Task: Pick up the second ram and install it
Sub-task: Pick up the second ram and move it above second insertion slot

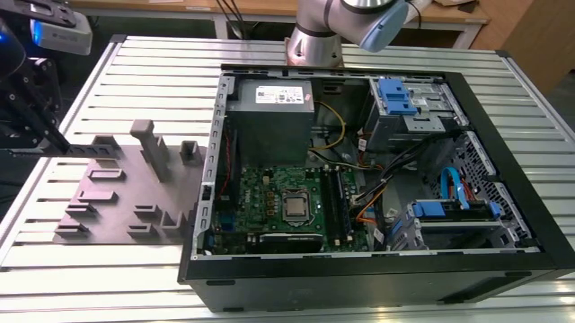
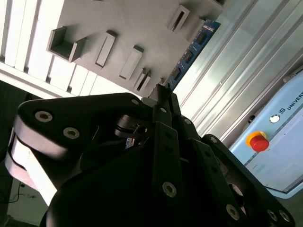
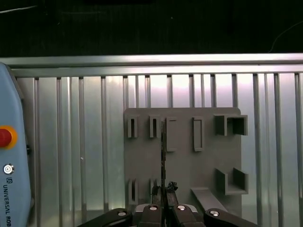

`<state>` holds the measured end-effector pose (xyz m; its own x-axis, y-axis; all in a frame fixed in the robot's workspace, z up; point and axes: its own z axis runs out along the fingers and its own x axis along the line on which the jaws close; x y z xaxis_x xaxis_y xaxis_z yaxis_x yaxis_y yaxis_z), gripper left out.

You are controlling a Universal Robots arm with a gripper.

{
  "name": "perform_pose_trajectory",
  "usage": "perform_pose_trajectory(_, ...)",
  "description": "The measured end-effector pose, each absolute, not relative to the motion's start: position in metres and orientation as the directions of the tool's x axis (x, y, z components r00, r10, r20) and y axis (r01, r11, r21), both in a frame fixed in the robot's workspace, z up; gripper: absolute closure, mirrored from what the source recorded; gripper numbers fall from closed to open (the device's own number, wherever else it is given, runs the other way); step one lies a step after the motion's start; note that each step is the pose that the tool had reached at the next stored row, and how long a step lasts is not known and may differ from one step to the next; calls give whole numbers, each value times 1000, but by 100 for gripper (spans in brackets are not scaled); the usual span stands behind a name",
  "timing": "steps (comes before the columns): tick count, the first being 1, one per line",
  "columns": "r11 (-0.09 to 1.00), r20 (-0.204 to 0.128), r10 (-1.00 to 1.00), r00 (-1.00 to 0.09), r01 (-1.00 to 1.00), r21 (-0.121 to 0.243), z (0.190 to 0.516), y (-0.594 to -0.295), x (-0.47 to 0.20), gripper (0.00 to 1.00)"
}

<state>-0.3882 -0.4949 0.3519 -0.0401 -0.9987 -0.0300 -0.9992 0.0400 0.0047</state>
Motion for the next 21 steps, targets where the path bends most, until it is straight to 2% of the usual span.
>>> perform_pose_trajectory(16,40,-30,-999,-40,-999,5,397,-495,-388,86)
perform_pose_trajectory(21,40,-31,-999,-40,-999,5,398,-495,-388,86)
